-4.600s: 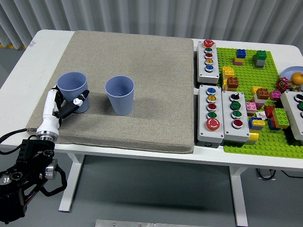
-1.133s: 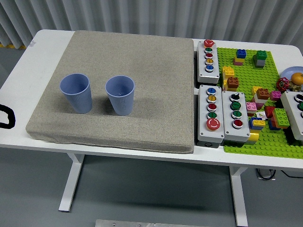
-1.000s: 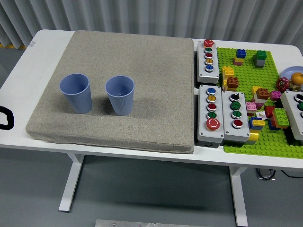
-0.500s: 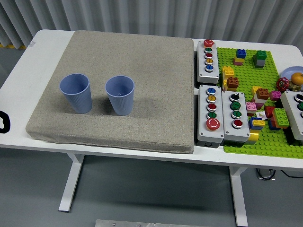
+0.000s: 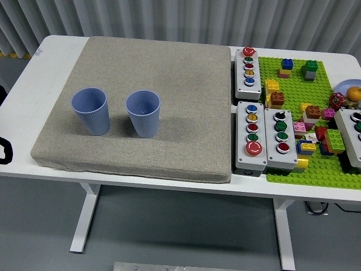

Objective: Pick cup pour cup place

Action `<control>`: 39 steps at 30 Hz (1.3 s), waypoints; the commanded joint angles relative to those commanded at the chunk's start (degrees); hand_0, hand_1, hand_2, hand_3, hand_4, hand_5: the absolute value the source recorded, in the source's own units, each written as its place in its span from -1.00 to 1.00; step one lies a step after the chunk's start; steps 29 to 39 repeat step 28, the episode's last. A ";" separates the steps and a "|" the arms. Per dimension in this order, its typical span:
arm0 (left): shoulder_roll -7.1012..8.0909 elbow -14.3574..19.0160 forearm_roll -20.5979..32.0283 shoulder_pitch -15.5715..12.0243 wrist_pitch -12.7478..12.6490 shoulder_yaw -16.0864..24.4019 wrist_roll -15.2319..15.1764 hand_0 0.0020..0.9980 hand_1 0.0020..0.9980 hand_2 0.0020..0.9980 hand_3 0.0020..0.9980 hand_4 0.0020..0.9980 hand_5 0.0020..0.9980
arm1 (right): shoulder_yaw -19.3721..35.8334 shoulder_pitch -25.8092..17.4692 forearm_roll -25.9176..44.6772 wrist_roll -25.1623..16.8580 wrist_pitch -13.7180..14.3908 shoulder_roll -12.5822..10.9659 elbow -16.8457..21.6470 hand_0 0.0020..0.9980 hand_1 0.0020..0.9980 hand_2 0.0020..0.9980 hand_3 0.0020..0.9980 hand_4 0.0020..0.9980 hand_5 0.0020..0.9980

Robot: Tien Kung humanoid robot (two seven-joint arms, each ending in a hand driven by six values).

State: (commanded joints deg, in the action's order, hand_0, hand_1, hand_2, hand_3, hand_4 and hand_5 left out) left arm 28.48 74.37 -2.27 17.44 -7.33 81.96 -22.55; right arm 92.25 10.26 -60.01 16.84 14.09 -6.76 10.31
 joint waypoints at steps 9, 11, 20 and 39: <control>-0.08 0.15 -0.17 -0.11 0.00 -0.07 0.03 0.79 0.74 0.86 0.83 0.54 1.00 | -0.48 -0.05 0.67 -0.07 0.21 -0.04 0.00 0.42 0.29 0.22 0.16 -1.00 -0.60; -0.10 0.22 -0.17 -0.01 -0.02 -0.08 0.02 0.78 0.73 0.86 0.83 0.54 1.00 | -0.58 0.10 0.85 -0.06 0.22 -0.07 0.00 0.42 0.29 0.22 0.16 -1.00 -0.61; -0.14 0.57 -0.39 0.26 -0.12 -0.23 0.13 0.78 0.73 0.85 0.83 0.53 1.00 | -0.90 0.44 1.54 -0.12 0.26 -0.15 0.00 0.42 0.29 0.22 0.16 -1.00 -0.62; -0.22 0.88 -0.72 0.22 -0.18 -0.38 0.27 0.78 0.73 0.85 0.83 0.53 1.00 | -0.42 0.42 1.00 0.10 -0.17 -0.24 0.00 0.42 0.29 0.22 0.16 -1.00 -0.62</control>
